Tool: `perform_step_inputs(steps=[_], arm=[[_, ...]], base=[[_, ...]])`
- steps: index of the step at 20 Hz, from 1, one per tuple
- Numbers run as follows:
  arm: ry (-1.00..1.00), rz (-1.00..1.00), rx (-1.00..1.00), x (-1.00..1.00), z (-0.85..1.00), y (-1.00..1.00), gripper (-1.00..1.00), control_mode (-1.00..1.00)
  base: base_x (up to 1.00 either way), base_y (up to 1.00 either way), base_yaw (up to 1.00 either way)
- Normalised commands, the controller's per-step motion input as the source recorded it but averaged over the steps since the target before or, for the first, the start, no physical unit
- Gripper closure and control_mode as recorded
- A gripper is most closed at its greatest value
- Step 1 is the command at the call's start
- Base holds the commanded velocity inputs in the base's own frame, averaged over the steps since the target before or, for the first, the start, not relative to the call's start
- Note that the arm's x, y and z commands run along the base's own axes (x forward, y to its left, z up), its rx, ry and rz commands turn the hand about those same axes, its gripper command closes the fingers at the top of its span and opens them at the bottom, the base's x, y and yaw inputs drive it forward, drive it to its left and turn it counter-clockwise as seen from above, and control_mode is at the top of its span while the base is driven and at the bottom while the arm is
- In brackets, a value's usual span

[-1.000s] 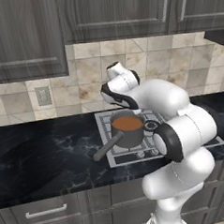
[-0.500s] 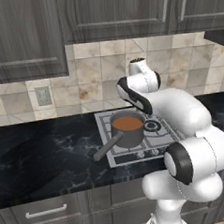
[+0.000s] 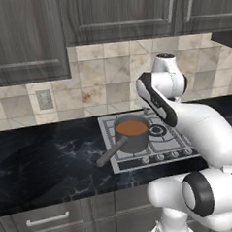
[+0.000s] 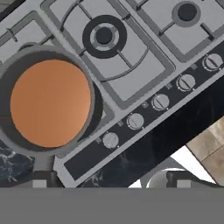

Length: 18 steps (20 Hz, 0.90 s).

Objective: Pick up the sugar cube(s) and place them in the saucepan with hot chocolate.

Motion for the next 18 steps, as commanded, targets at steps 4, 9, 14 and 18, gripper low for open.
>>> perform_step_inputs(steps=[4,9,14,18], arm=[[-0.01,0.56,0.04,-0.55,0.33,0.0,-1.0,-1.0],[-0.11,0.5,0.0,-0.78,0.01,0.0,-1.0,-1.0],[-0.12,0.4,-0.01,-0.81,0.0,0.0,-1.0,-1.0],[-0.2,0.25,-0.02,-0.65,0.0,-0.01,-1.0,-1.0]], base=[[0.0,0.0,0.0],[0.0,0.0,0.0],[0.0,0.0,0.0],[0.0,0.0,0.0]])
